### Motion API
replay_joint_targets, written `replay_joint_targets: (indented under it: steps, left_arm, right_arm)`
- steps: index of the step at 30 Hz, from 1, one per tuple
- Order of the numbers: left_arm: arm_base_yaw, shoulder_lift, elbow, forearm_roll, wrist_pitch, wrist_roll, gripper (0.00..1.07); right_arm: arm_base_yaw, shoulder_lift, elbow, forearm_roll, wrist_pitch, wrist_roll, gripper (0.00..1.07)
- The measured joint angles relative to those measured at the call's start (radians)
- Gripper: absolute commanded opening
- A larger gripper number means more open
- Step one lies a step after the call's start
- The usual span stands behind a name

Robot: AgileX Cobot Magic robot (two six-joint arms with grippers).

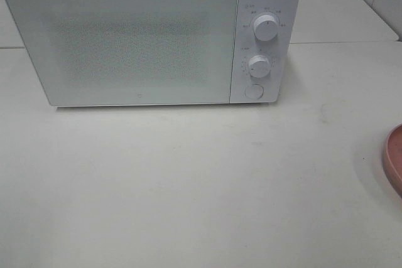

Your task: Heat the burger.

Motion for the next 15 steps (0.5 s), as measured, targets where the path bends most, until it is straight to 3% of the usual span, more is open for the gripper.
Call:
replay_joint_targets:
  steps: [15]
  left_arm:
    - [0.0, 0.0, 0.0, 0.0, 0.0, 0.0, 1.0]
  right_arm:
    - [0.0, 0.0, 0.0, 0.0, 0.0, 0.0, 0.75]
